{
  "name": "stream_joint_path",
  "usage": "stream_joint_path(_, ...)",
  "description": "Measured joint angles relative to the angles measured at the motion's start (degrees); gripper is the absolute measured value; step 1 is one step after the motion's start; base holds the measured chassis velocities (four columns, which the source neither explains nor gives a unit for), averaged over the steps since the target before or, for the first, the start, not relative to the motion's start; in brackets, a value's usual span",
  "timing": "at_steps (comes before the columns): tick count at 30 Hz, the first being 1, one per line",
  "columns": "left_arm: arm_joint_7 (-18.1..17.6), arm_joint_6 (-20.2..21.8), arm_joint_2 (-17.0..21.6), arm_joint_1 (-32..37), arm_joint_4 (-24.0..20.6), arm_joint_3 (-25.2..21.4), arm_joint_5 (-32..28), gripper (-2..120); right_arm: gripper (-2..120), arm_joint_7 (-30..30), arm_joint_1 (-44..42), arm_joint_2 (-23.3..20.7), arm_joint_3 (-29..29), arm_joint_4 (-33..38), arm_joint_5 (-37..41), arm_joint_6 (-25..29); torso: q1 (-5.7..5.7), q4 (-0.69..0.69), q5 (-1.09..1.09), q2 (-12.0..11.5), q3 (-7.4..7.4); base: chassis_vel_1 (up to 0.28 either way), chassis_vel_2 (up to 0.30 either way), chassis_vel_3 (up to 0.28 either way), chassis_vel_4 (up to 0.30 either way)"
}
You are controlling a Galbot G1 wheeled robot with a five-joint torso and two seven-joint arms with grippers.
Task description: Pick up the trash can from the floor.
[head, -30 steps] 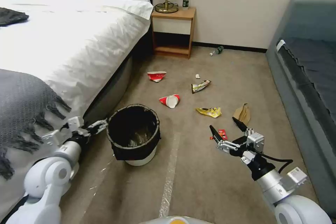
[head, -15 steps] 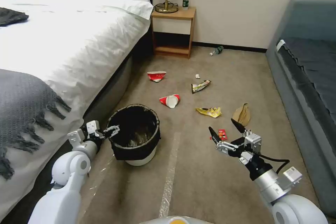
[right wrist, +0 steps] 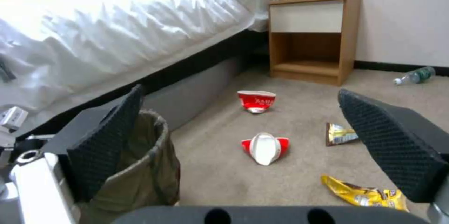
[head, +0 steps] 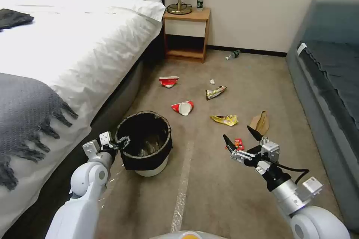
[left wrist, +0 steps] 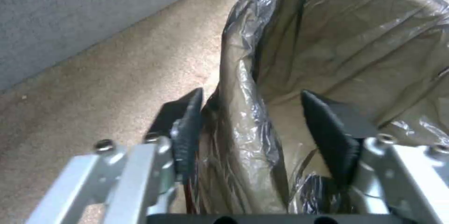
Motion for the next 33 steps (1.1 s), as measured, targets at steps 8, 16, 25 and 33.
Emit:
stream_joint_path(8,0.23,-0.26,-0.13,0.86,-0.52,-0.78,0.07,26,100,-0.08,0.09,-0.30,-0.07,0.00,0.03,0.21,0.00,-0.01,-0.03,0.00,0.00,0.000,0.000,0.000,0.000)
stream_joint_path(16,0.52,-0.60,-0.56,1.89,-1.61,-1.77,0.40,3,100,-0.17,-0.07,-0.37,-0.17,0.06,0.05,0.53,0.00,-0.02,-0.07,-0.01,0.02,0.000,0.000,0.000,0.000)
stream_joint_path(25,0.95,-0.61,-0.45,3.89,-6.55,-4.52,-0.59,3,100,-0.18,0.12,-0.42,-0.30,0.42,0.02,0.62,0.01,-0.02,-0.06,-0.02,0.02,0.000,0.000,0.000,0.000)
stream_joint_path(33,0.91,-0.61,0.94,7.50,-14.68,-7.51,-3.03,3,100,-0.18,0.15,-0.25,-0.40,0.88,0.02,0.67,0.01,-0.01,-0.03,-0.02,0.02,0.000,0.000,0.000,0.000)
